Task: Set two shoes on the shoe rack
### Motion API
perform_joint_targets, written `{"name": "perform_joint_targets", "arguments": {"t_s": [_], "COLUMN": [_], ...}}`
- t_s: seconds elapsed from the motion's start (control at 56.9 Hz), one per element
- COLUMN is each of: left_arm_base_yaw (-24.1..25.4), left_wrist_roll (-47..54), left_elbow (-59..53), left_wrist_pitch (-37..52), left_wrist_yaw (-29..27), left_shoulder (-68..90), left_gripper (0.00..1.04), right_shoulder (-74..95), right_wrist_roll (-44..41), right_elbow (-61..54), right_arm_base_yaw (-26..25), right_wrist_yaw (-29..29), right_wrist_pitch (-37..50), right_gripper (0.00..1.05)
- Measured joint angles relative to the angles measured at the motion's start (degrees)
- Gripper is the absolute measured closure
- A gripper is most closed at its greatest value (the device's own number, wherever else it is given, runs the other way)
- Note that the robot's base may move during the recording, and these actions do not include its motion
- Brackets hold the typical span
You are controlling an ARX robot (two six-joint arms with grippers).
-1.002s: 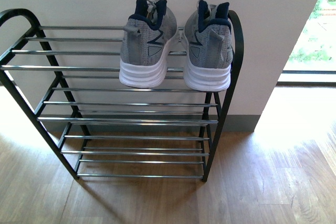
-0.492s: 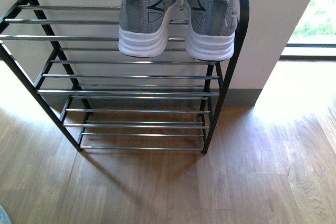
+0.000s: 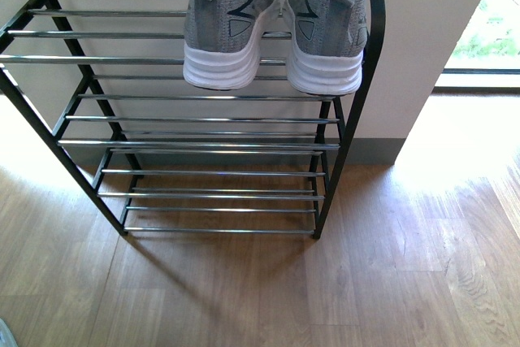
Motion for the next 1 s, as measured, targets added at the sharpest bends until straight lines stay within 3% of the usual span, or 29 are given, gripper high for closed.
{"name": "perform_joint_targets", "arguments": {"t_s": [0.915, 1.002], "left_arm_base_yaw": [0.0, 0.0], "left_wrist_roll": [0.0, 0.0], "left_elbow": [-0.02, 0.0], "left_wrist_pitch": [-20.94, -28.7], "left_wrist_yaw": [0.0, 0.0], "left_shoulder": [-21.66, -27.41], "left_gripper": [1.03, 1.03], "right_shoulder": [0.0, 0.0], "right_wrist_roll": [0.0, 0.0], "right_elbow": [0.0, 0.0], "right_arm_base_yaw": [0.0, 0.0], "right_wrist_yaw": [0.02, 0.02], "right_wrist_pitch": [0.0, 0.0], "right_gripper": [0.09, 0.09]}}
